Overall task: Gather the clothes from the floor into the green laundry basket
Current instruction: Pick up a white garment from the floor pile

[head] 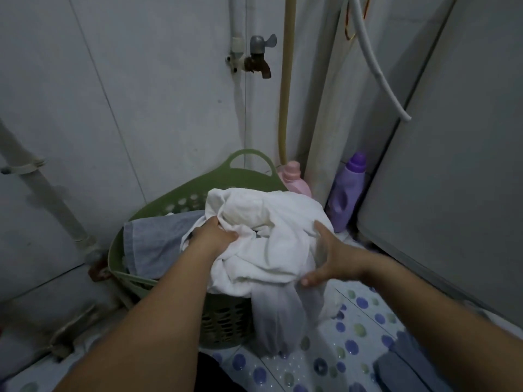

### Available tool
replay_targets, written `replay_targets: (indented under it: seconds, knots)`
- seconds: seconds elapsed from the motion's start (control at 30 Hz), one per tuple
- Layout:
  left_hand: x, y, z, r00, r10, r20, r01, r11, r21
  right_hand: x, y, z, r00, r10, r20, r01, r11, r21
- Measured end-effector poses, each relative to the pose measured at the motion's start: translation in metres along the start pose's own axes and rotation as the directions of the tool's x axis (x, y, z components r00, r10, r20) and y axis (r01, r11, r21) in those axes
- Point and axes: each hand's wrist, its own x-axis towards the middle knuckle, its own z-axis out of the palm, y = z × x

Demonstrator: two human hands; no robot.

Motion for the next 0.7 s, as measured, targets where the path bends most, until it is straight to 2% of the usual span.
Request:
replay_targets:
  seconds: [0.13,0.2,0.27,0.4,0.47,0.57,0.63,0.7]
  knots:
    - [0.008,-0.001,0.003,0.999,-0.035,0.003,0.035,0.996,-0.085,0.019,0.010,0.035,0.989,-0.051,-0.139,0.054,0.998,0.018]
    - [0.003,0.000,0.002,0.999,-0.032,-0.017,0.030,0.994,-0.108,0.027,0.005,0.047,0.963,-0.096,-0.252,0.111,0.993,0.049]
    - [0.002,-0.002,0.001,0.999,-0.040,0.000,0.039,0.978,-0.204,0.032,0.000,0.053,0.936,-0.129,-0.327,0.142,0.990,0.017]
    - [-0.008,-0.001,0.000,1.000,-0.015,-0.003,0.013,0.955,-0.296,0.028,0.002,0.046,0.911,-0.092,-0.402,0.059,0.994,-0.095]
    - [-0.015,0.001,-0.001,1.000,-0.020,-0.011,0.017,0.966,-0.258,0.029,0.001,0.042,0.884,-0.081,-0.460,0.007,0.987,-0.160]
    - [-0.027,0.002,-0.006,0.999,-0.013,-0.052,-0.005,0.945,-0.328,0.024,-0.013,0.030,0.799,-0.124,-0.589,0.027,0.985,-0.171]
    - [-0.036,0.005,-0.014,0.993,0.015,-0.115,-0.066,0.888,-0.455,0.017,-0.029,0.021,0.698,-0.154,-0.699,0.143,0.987,-0.074]
    - [-0.047,0.016,-0.023,0.976,0.009,-0.220,-0.141,0.793,-0.593,0.011,-0.051,0.017,0.631,-0.151,-0.761,0.321,0.944,0.079]
